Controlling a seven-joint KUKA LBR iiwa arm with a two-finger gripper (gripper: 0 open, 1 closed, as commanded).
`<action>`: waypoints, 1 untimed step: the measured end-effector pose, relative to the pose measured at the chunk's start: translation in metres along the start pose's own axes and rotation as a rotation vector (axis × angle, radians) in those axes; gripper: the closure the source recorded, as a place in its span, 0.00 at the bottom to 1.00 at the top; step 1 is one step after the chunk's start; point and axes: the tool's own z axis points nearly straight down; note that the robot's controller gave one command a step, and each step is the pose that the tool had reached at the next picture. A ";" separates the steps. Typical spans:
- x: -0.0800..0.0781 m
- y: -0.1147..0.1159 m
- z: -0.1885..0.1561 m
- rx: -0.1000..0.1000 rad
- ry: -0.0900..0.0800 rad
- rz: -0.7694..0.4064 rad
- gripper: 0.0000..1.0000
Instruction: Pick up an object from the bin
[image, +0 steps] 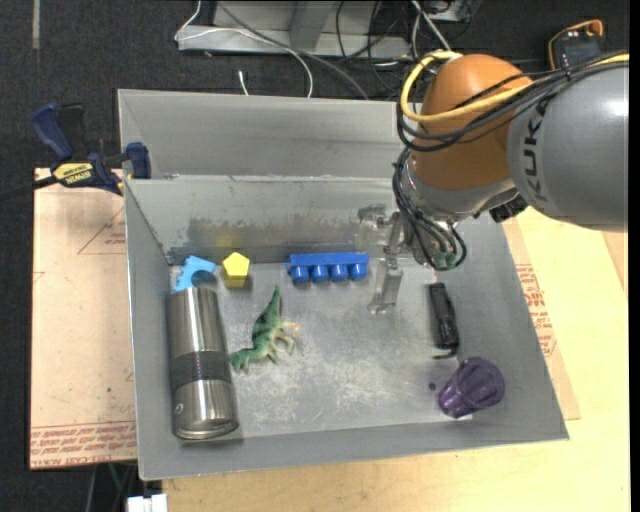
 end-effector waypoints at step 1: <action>-0.002 0.000 -0.004 0.000 -0.008 0.001 0.00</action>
Offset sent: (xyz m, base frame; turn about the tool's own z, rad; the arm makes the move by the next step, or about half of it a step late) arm 0.0372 0.0300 -0.1321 -0.0357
